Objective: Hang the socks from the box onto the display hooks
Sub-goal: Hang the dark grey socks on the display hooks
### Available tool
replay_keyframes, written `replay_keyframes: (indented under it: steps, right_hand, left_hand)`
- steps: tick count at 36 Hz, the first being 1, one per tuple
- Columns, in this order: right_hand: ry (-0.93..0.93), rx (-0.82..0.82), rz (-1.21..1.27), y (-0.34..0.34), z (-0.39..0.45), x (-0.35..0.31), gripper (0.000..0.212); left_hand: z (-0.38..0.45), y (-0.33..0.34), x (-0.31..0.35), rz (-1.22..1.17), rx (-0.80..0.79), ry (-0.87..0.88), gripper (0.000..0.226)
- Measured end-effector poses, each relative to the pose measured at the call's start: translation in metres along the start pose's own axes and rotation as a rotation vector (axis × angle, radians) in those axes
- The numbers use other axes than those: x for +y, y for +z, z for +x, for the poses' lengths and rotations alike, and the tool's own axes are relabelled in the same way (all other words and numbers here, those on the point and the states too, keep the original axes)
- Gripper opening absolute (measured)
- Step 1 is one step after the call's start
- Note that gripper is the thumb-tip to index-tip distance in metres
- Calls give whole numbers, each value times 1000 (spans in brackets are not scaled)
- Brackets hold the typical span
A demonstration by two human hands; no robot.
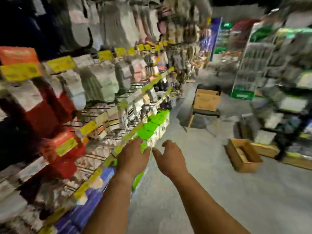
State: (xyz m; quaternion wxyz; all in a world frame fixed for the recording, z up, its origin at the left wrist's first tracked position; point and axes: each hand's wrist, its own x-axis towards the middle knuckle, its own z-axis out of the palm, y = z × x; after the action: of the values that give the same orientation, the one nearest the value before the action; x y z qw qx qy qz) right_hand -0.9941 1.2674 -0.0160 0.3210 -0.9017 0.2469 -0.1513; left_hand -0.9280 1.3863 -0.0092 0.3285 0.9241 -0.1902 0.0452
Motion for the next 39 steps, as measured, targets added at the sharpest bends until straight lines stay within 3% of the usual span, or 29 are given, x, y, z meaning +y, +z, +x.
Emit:
replay_keyframes:
  steps: [6,15,26,39]
  right_hand:
    - [192,81,-35,-42,66,81,52]
    - [353,132,-70,-80,217,143,51]
    - [441,185,-92,-106,415,206,51]
    - [452,157,-42,-136,702,323,52]
  left_hand:
    - [65,87,67,-65,-184,114,39]
    - [223,181,138,-100,-293,223,40]
    - [411,279,204,-65,-369,264,39]
    - [656,438,304,-77,-375,239,39]
